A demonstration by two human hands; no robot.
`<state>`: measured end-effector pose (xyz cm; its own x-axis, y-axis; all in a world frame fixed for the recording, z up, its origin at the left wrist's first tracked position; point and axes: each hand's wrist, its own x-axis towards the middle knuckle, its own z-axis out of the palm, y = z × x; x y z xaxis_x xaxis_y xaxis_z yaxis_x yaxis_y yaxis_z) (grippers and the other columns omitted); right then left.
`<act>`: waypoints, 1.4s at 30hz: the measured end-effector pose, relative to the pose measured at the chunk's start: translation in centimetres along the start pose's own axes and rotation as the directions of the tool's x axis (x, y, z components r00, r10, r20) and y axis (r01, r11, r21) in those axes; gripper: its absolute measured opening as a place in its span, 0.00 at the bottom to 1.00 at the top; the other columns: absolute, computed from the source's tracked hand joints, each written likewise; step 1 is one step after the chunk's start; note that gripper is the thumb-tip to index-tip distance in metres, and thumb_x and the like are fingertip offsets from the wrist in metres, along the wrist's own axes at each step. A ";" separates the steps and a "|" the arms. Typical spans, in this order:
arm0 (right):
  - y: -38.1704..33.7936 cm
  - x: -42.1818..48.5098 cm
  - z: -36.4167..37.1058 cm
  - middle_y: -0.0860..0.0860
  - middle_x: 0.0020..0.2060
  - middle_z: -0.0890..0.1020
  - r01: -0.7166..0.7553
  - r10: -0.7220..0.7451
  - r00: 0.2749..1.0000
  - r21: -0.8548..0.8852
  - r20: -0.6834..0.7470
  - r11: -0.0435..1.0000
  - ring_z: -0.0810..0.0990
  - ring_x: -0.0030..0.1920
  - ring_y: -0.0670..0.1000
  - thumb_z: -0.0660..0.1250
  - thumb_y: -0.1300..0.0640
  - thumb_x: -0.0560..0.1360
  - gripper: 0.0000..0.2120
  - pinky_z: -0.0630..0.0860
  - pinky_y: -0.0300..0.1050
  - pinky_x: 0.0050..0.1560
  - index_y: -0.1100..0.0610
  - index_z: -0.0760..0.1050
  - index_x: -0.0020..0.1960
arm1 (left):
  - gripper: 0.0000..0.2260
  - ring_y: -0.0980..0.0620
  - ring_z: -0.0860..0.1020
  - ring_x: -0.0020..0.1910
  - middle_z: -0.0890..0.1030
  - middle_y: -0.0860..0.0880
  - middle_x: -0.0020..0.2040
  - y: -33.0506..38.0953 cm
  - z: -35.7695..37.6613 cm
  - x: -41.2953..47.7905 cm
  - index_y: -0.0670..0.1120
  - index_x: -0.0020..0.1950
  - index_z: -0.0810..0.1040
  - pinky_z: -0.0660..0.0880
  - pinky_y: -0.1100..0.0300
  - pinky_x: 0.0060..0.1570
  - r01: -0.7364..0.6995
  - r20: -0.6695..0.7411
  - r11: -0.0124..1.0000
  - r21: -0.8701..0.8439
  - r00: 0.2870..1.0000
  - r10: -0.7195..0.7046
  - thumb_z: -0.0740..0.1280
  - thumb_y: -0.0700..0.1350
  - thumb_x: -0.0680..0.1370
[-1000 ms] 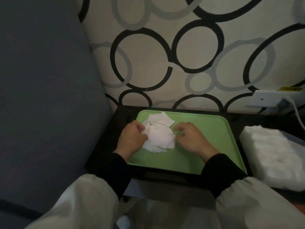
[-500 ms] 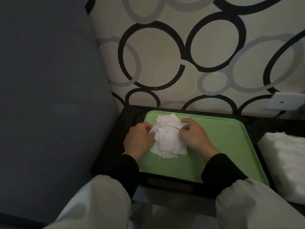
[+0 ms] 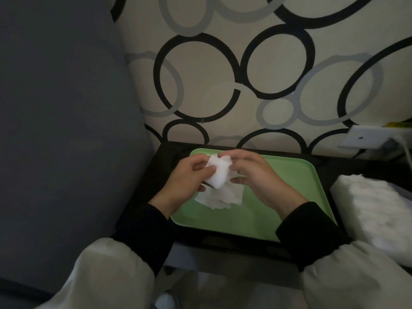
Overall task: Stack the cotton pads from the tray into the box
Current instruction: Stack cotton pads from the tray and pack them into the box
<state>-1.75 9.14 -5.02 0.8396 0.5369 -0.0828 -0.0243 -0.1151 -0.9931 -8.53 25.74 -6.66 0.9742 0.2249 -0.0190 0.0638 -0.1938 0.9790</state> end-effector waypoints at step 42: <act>0.3 -1.7 -4.5 0.47 0.30 0.80 0.105 -0.071 0.993 -0.413 0.096 0.905 0.74 0.27 0.41 0.74 0.63 0.73 0.01 0.71 0.34 0.30 0.59 0.84 0.44 | 0.09 0.52 0.85 0.44 0.85 0.45 0.50 0.3 3.1 -0.6 0.41 0.58 0.82 0.81 0.61 0.39 0.184 0.202 0.977 -0.109 0.966 -0.159 0.67 0.37 0.80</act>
<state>-0.72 4.47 -4.84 0.7831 0.6216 -0.0196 0.2903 -0.3933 -0.8724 -8.43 22.60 -6.98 0.9751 0.0548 -0.2151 0.2176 -0.0438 0.9751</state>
